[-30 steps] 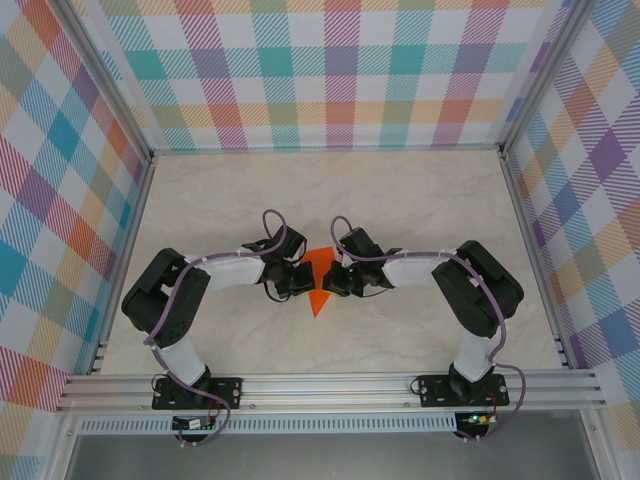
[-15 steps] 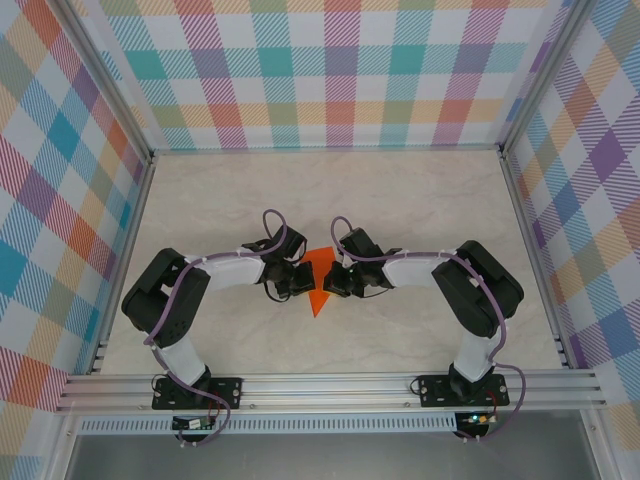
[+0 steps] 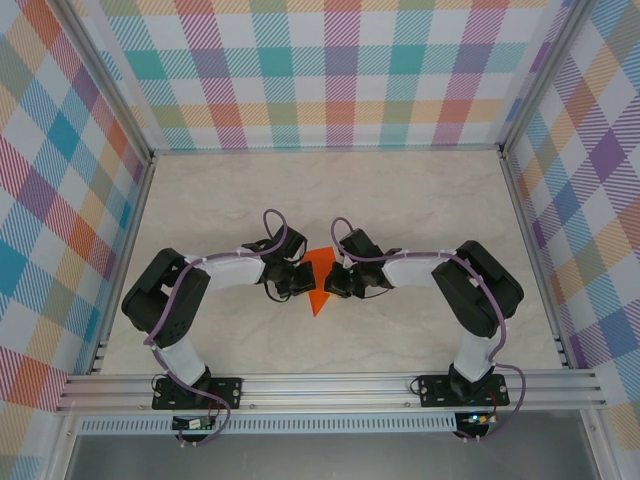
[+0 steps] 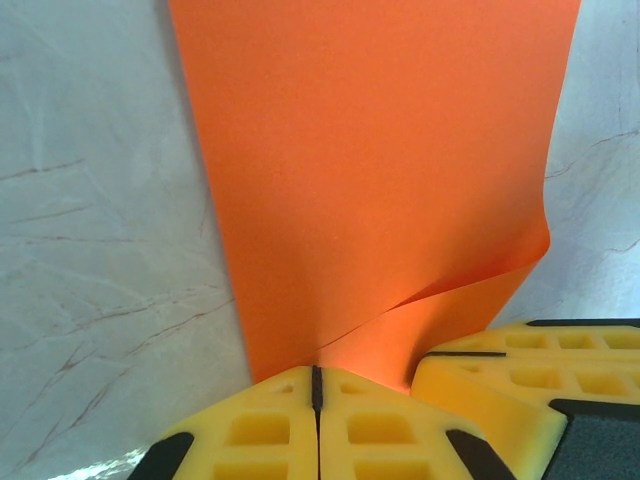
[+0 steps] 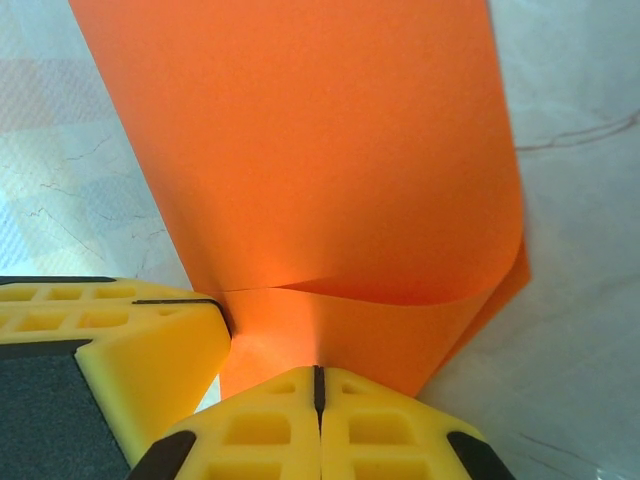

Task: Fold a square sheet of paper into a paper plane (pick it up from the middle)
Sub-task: Third fold the triangle at the center of the table.

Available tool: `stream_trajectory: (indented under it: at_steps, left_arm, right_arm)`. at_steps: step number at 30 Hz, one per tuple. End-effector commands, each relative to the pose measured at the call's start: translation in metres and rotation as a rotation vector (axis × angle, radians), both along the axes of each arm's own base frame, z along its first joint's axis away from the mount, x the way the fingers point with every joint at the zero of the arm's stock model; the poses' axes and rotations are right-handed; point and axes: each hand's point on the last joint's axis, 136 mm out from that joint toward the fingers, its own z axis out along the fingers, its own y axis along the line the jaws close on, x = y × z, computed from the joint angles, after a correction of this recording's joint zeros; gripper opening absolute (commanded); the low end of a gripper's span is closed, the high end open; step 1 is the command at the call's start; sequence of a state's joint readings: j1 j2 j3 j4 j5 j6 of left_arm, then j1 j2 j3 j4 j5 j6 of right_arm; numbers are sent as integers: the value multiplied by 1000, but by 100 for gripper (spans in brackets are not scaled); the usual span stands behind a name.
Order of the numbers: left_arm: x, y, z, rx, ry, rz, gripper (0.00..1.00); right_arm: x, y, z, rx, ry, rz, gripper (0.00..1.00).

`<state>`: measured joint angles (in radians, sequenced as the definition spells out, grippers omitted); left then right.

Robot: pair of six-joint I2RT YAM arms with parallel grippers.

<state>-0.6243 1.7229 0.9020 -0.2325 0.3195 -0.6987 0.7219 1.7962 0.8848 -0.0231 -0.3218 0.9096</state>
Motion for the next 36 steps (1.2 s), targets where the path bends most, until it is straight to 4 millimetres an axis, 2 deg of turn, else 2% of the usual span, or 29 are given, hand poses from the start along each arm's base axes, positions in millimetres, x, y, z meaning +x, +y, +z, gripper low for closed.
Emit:
stream_trajectory:
  at_steps: [1,6,10,18,28,36]
  left_arm:
    - [1,2,3,21,-26,-6,5]
    - [-8,16,-13,104,23,4,1]
    - [-9,25,-14,146,20,12,0]
    - [-9,33,-15,190,12,10,0]
    - [-12,40,-27,250,46,7,0]
    - [-16,47,-36,292,70,5,0]
  right_arm:
    - [-3,-5,-8,-20,30,-16,6]
    - [0,1,11,30,-28,11,5]
    - [3,8,23,72,-70,59,5]
    - [8,3,9,33,-74,92,4]
    - [16,-18,-12,-55,-29,36,3]
    - [35,-28,-1,-74,-43,-56,3]
